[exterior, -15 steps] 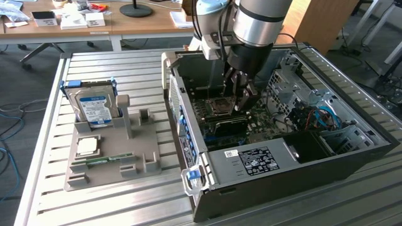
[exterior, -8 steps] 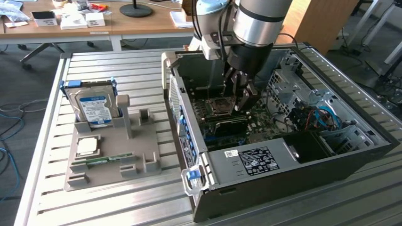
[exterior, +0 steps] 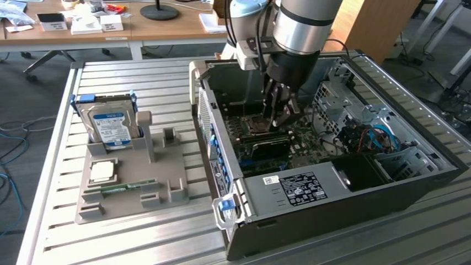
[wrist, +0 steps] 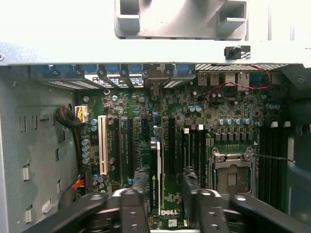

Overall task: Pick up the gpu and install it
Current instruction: 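Press down on the gpu until it lock into place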

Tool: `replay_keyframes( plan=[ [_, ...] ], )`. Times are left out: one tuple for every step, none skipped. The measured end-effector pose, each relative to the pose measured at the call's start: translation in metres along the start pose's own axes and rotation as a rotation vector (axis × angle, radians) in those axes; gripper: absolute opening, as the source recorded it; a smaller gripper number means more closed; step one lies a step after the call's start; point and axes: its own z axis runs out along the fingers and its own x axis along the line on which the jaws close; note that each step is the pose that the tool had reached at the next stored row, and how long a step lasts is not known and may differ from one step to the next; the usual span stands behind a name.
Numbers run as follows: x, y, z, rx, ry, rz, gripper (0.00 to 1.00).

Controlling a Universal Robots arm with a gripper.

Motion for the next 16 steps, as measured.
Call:
replay_keyframes(
  plan=[
    [0.0000,0.0000,0.0000,0.0000,0.0000,0.000,0.44],
    [0.0000,0.0000,0.0000,0.0000,0.0000,0.000,0.38],
    [0.0000,0.0000,0.0000,0.0000,0.0000,0.000,0.32],
    [0.0000,0.0000,0.0000,0.0000,0.0000,0.000,0.32],
    [0.0000,0.0000,0.0000,0.0000,0.0000,0.000,0.26],
    [0.0000,0.0000,0.0000,0.0001,0.0000,0.000,0.20],
    [0.0000,0.0000,0.0000,0.0000,0.0000,0.000,0.14],
    [0.0000,0.0000,0.0000,0.0000,0.0000,0.000,0.14],
    [0.0000,0.0000,0.0000,0.0000,0.0000,0.000,0.11],
    [0.0000,0.0000,0.0000,0.0000,0.0000,0.000,0.11],
    [0.0000,0.0000,0.0000,0.0000,0.0000,0.000,0.11],
    [0.0000,0.0000,0.0000,0.0000,0.0001,0.000,0.11],
    [0.0000,0.0000,0.0000,0.0000,0.0000,0.000,0.11],
    [0.0000,0.0000,0.0000,0.0000,0.0000,0.000,0.11],
    [0.0000,0.0000,0.0000,0.0001,0.0000,0.000,0.11],
    [0.0000,0.0000,0.0000,0.0000,0.0000,0.000,0.11]
  ],
)
